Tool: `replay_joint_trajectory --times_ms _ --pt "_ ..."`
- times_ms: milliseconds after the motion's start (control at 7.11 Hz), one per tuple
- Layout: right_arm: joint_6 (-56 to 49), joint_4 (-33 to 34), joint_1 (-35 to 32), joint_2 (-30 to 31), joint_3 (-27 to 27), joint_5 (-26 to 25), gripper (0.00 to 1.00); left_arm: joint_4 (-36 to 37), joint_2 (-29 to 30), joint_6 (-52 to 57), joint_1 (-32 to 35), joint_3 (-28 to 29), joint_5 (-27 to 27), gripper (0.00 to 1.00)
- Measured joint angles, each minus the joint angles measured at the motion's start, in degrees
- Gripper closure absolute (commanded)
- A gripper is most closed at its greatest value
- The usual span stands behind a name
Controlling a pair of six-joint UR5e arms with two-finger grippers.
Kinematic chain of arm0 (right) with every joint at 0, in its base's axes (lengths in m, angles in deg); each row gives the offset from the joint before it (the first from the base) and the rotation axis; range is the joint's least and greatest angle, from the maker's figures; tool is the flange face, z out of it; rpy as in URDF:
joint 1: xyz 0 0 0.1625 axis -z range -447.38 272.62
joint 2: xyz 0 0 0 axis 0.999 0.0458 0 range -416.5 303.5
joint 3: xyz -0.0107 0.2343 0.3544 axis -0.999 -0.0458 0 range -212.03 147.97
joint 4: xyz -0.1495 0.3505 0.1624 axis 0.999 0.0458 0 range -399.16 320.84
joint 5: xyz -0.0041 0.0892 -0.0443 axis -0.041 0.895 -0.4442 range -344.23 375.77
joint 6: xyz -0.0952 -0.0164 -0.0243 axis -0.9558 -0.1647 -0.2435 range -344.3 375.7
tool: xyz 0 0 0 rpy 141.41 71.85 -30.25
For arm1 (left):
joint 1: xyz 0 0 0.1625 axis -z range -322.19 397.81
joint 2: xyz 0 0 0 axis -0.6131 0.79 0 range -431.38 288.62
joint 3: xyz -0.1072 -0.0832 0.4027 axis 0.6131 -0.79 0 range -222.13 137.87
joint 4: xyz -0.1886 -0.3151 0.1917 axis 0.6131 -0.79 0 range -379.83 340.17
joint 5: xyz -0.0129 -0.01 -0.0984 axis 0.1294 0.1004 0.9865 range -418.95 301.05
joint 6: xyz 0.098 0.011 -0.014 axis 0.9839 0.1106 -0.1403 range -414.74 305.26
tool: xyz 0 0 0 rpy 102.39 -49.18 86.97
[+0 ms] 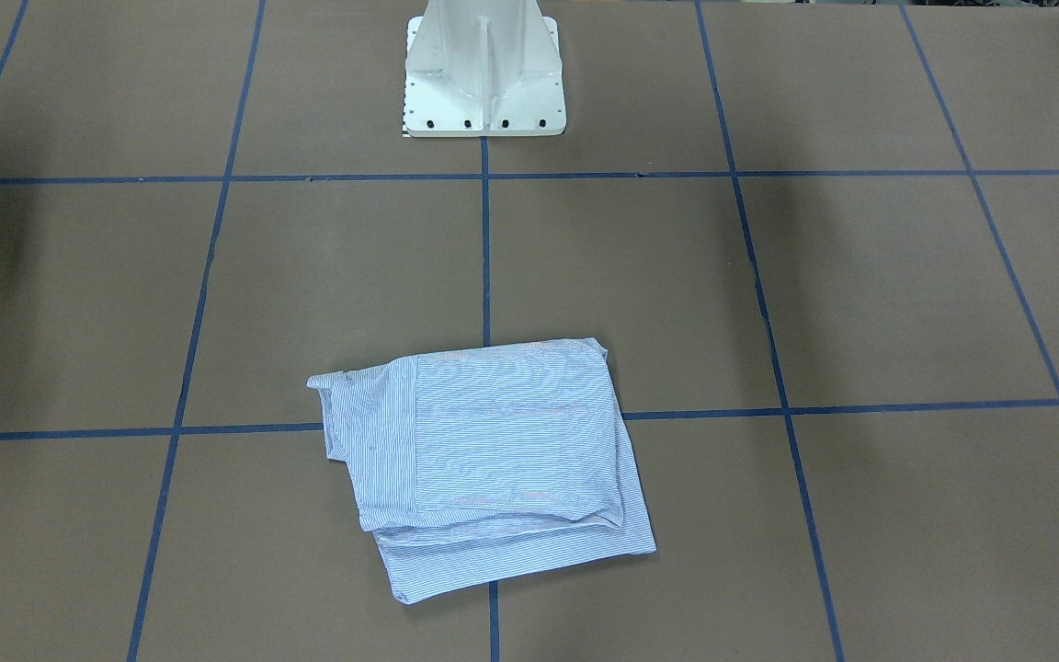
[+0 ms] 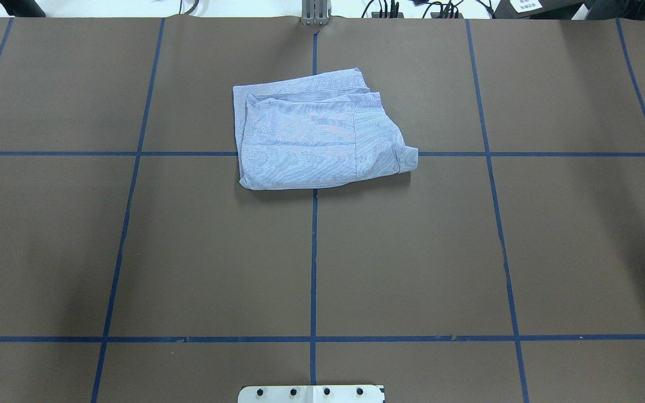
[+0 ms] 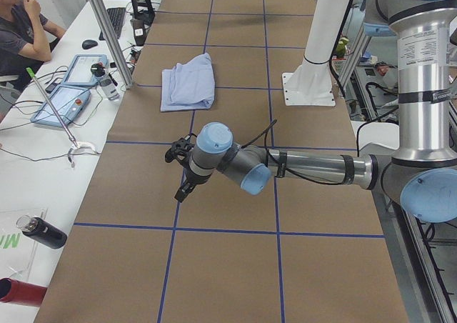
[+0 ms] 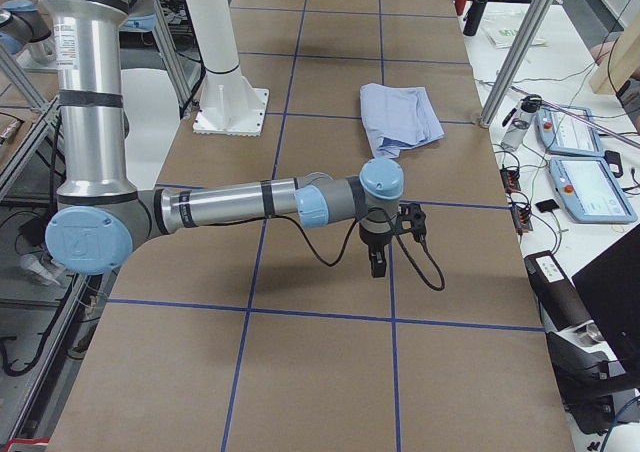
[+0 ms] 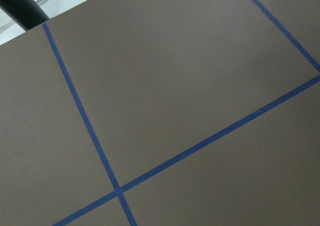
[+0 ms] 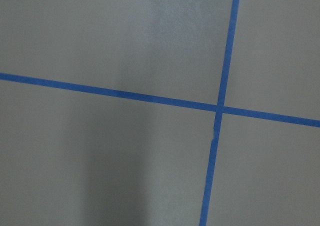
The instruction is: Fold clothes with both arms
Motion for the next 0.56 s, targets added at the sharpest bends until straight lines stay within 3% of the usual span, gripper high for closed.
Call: replay_joint_trajectory --times_ms 562 --pt "-1.9 0.4 -1.2 3.2 2.4 0.6 0.00 1.7 -4.2 3.8 1.4 -1.9 0.5 0.01"
